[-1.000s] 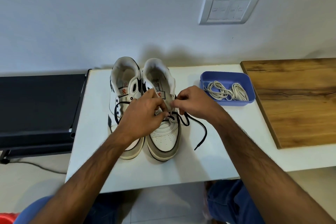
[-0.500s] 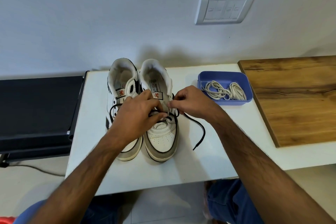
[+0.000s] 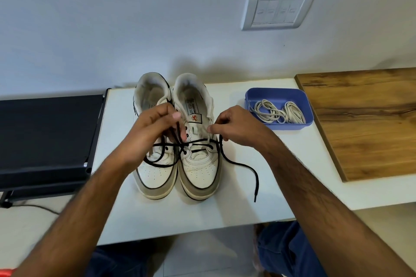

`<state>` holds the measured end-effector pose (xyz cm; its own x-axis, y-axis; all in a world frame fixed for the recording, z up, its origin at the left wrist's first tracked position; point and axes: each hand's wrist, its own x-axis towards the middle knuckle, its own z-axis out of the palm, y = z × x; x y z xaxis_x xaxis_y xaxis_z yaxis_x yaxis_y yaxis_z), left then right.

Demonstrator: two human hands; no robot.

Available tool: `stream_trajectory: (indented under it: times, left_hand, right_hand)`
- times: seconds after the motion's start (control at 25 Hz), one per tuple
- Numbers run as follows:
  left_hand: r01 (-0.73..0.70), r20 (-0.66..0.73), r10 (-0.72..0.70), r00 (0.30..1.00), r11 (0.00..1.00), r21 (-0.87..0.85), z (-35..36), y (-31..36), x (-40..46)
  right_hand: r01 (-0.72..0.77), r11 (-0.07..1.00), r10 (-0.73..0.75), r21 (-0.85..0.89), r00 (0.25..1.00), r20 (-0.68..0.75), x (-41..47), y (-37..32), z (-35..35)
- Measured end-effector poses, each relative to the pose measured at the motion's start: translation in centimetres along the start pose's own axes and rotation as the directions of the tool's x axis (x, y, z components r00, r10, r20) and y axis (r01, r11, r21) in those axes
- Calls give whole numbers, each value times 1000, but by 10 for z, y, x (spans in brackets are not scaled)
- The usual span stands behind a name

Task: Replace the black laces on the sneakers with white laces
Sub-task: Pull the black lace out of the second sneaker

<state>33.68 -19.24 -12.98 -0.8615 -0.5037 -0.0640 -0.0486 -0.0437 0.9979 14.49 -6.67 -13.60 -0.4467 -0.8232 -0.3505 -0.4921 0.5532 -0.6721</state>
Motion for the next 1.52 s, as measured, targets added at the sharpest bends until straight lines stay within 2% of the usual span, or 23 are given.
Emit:
stream_trajectory:
  times: [0.08,0.16,0.24,0.32,0.4,0.48,0.56,0.6,0.64,0.68,0.76,0.8,0.88,0.96,1.0,1.08,1.12,1.16,1.2,1.24,1.4,1.48,1.52]
  left_hand:
    - [-36,-21,49,999,911,411,5,-7,4]
    - [-130,35,152,988,686,716,12,-15,5]
    - [-241,144,251,957,416,877,17,-20,5]
    - [-286,228,285,931,180,941,18,-26,8]
    - [-252,211,276,938,125,960,19,-30,11]
    - [-236,170,279,945,223,946,20,-31,12]
    - [-201,42,284,958,559,804,16,-26,12]
    - [-176,-41,258,965,759,627,11,-21,12]
    - [-181,-115,244,963,901,394,5,-14,10]
    - [-208,-176,235,956,965,160,1,-7,7]
    - [-251,-225,208,952,951,-183,-3,2,3]
    - [-241,-224,188,956,940,-241,-3,3,2]
    - [-177,-184,153,971,977,-117,1,2,2]
    - [-126,-67,149,987,954,271,5,-3,3]
    - [-144,16,157,987,853,502,6,-8,3]
    - [-259,170,220,961,487,834,9,-20,4]
    - [-307,239,246,939,292,906,12,-25,5]
    - [-325,280,250,927,161,932,14,-29,7]
    - [-324,288,245,926,117,939,15,-31,9]
    - [-310,265,249,932,165,936,16,-31,9]
    - [-164,0,251,968,631,759,16,-30,13]
    - [-93,-178,202,963,870,484,16,-24,12]
    - [-125,-252,200,947,950,286,16,-18,10]
  right_hand:
    - [0,1000,0,0,1000,-5,0,-1,1]
    - [1,1000,-1,-2,1000,-9,-1,-2,1]
    - [4,1000,-4,-3,1000,-10,-1,-3,1]
    - [2,1000,-2,-6,1000,-9,-1,-4,1]
    - [3,1000,-3,-14,1000,-9,-1,-4,1]
    - [7,1000,-7,-17,1000,-10,-1,-3,1]
    - [2,1000,-3,-7,1000,-12,-1,-2,1]
    - [-2,1000,2,-4,1000,-12,-1,-2,0]
    - [-4,1000,4,-3,1000,-11,-1,-1,0]
    - [-5,1000,5,-3,1000,-10,-1,-1,0]
    - [-7,1000,7,-4,1000,-10,0,0,0]
    - [-7,1000,7,-4,1000,-10,0,0,1]
    - [-8,1000,8,0,1000,-11,0,-1,1]
    - [-10,1000,10,2,1000,-9,-1,-2,1]
    - [-9,1000,9,2,1000,-8,-1,-2,1]
    - [-4,1000,4,-1,1000,-9,0,-4,0]
    - [-1,1000,1,-7,1000,-12,0,-4,0]
    - [1,1000,-1,-13,1000,-14,0,-4,0]
    - [1,1000,-1,-15,1000,-12,0,-4,0]
    - [1,1000,-1,-15,1000,-9,-1,-4,1]
    - [0,1000,0,-16,1000,-11,-2,-3,1]
    - [-2,1000,2,-11,1000,-7,-2,-3,0]
    - [-3,1000,3,-8,1000,-5,-2,-3,-1]
